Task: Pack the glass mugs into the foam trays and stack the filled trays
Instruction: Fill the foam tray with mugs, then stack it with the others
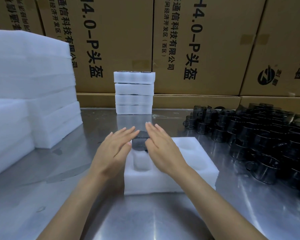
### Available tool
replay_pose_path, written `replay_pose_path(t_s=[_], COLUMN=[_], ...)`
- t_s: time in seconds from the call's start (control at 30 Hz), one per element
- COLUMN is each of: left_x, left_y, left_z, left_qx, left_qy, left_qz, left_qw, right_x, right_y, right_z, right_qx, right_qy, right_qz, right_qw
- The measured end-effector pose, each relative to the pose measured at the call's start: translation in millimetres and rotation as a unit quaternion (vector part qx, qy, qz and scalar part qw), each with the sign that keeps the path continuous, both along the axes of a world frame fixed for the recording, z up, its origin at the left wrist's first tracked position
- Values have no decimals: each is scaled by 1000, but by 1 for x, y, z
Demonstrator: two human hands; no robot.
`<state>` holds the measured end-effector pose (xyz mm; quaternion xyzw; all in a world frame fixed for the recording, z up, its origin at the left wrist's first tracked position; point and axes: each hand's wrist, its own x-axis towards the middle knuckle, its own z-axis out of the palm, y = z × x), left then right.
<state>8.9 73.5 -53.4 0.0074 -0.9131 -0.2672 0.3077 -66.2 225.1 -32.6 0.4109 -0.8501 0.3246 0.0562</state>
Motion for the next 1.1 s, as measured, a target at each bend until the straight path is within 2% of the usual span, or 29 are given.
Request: replay_pose_path(t_s=[0.1, 0.23, 0.4, 0.5, 0.6, 0.7, 0.77, 0.87, 0.97, 1.1], left_x=[2, 2, 4, 6, 6, 4, 3, 1, -1, -4], left_y=[-3, -1, 2, 4, 5, 1, -3, -9, -7, -6], left_z=[-4, -12, -13, -17, -20, -22, -24, -25, -25, -26], left_qx=[-23, -12, 21, 65, 93, 105, 131, 189, 230, 232], left_qy=[9, 8, 22, 27, 42, 60, 70, 67, 50, 46], left_qz=[12, 24, 18, 3, -14, -9, -3, 3, -5, -13], left_qw=[1000, 1000, 999, 998, 995, 993, 989, 980, 972, 971], right_x=[2, 6, 7, 10, 14, 9, -3, -24, -38, -53], right_y=[-1, -1, -3, 0, 6, 26, 49, 90, 127, 157], right_z=[-4, -3, -2, -6, -5, 5, 12, 12, 7, 7], right_qx=[85, 160, 200, 152, 0, -125, -174, -183, -135, -87], right_qy=[44, 38, 38, 39, 95, 153, 159, 122, 115, 80], right_qz=[-5, -16, -18, -18, -53, -105, -173, -287, -380, -470], right_qw=[995, 986, 979, 987, 994, 975, 956, 932, 908, 875])
